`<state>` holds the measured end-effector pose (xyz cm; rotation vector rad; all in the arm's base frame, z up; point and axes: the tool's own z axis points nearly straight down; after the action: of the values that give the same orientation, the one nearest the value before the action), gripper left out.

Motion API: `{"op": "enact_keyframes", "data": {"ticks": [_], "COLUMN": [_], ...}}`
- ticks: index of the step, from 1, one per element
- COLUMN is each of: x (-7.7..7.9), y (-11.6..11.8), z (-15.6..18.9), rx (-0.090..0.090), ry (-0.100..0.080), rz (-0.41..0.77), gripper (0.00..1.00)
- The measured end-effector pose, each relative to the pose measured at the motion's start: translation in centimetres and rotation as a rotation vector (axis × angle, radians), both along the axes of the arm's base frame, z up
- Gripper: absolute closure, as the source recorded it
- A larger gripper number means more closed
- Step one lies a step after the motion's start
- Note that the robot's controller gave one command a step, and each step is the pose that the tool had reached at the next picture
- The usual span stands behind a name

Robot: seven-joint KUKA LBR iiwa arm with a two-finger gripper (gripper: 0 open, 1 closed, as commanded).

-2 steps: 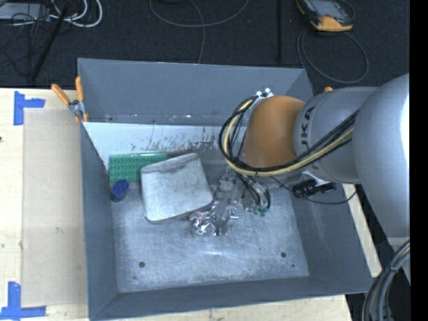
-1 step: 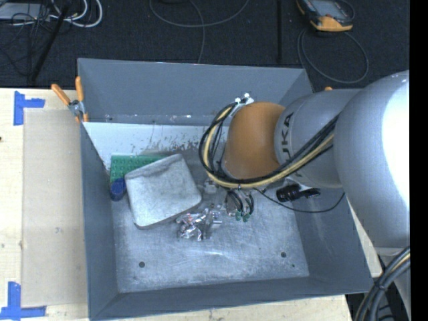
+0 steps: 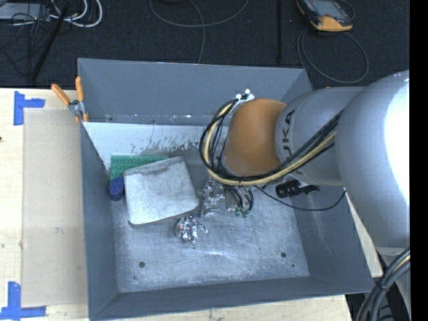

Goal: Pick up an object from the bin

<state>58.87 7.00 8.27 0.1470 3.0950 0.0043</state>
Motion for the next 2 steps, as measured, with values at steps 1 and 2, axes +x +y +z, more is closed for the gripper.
{"op": "enact_keyframes", "data": {"ticks": [1,2], "x": [-0.9,-1.5], "y": [0.2,4.5], "z": [-0.6,-0.5], "rx": [0.001,-0.006], "ry": [0.039,0.024], "rz": [0.004,0.074], "gripper": [0.0,0.0]}}
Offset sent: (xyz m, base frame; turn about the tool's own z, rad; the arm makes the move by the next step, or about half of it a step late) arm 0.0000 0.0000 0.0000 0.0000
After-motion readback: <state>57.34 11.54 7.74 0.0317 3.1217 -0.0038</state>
